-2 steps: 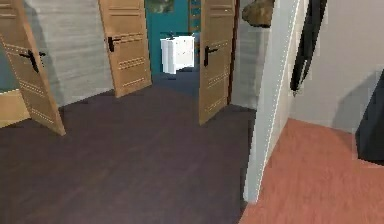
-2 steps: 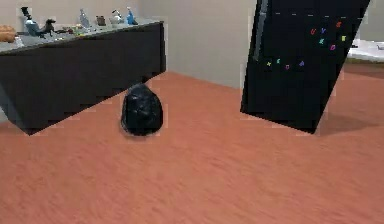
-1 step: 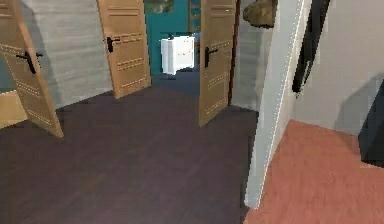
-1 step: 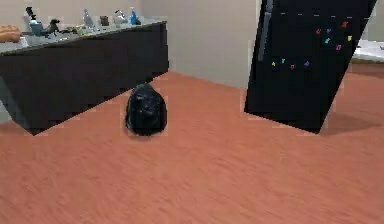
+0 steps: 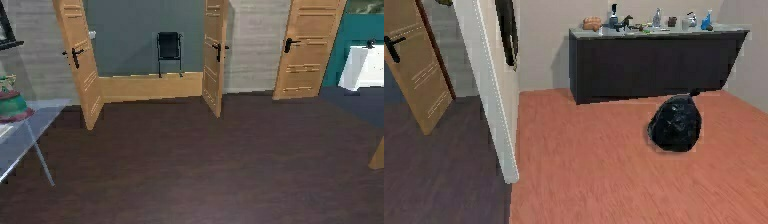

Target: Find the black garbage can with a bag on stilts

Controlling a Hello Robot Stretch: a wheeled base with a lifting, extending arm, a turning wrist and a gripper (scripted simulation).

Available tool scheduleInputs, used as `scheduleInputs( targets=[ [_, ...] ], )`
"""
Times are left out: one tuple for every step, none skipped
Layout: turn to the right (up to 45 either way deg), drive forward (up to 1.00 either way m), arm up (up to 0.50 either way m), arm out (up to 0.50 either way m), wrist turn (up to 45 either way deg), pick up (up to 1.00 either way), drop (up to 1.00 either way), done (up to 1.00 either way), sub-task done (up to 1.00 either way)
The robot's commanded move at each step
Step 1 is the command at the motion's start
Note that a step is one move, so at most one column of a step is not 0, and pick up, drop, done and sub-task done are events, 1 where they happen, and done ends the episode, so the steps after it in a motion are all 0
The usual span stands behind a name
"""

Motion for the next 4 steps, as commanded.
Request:
scheduleInputs(
  targets=[
    [-12.0, 0.00, 0.00, 0.00, 0.0, 0.00, 0.00, 0.00, 0.00],
    [0.0, 1.00, 0.00, 0.00, 0.0, 0.00, 0.00, 0.00, 0.00],
    [0.0, 1.00, 0.00, 0.00, 0.0, 0.00, 0.00, 0.00, 0.00],
    [-3.0, 0.00, 0.00, 0.00, 0.0, 0.00, 0.00, 0.00, 0.00]
  ],
)
